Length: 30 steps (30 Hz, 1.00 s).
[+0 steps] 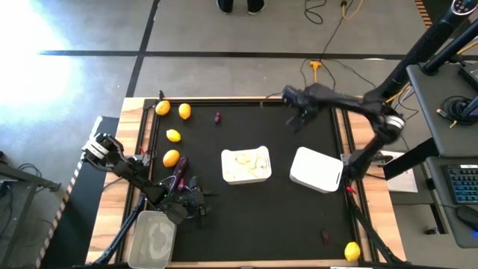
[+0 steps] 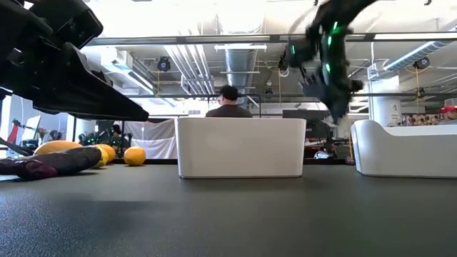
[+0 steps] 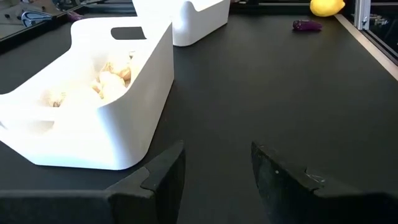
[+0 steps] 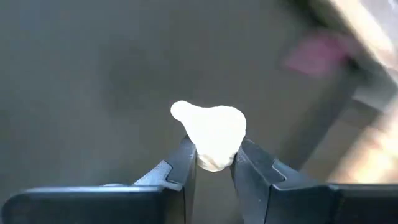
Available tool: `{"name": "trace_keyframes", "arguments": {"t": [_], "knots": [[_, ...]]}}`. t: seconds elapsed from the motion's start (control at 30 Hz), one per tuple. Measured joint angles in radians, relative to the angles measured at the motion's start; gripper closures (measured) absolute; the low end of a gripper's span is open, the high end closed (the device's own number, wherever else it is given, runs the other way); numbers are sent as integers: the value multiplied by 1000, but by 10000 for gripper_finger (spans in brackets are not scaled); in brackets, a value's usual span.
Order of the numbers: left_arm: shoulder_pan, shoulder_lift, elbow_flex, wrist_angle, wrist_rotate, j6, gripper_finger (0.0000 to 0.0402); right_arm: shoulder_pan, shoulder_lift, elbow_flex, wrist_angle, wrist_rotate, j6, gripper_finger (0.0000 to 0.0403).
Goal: Sort produce into baskets
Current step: Put the garlic into the left white bin, then put the eggplant into the right white bin
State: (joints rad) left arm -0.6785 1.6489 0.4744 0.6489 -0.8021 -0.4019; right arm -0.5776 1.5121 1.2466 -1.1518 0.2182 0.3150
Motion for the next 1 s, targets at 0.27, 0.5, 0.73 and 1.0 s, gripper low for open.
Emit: {"name": "trace_keyframes", "arguments": {"t": [0.27,0.5,0.73,1.0], "knots": [[2,0,0,8,-3,26,235,401,-133,-161,486,-264,22,324],[24,0,21,10,-3,27,235,509,-13,-223,763,-264,24,324],[29,0,70,10,-1,84,235,536,117,-109,709,-270,-57,295],[24,0,103,-2,54,119,235,599,202,62,523,-267,8,225]]}}
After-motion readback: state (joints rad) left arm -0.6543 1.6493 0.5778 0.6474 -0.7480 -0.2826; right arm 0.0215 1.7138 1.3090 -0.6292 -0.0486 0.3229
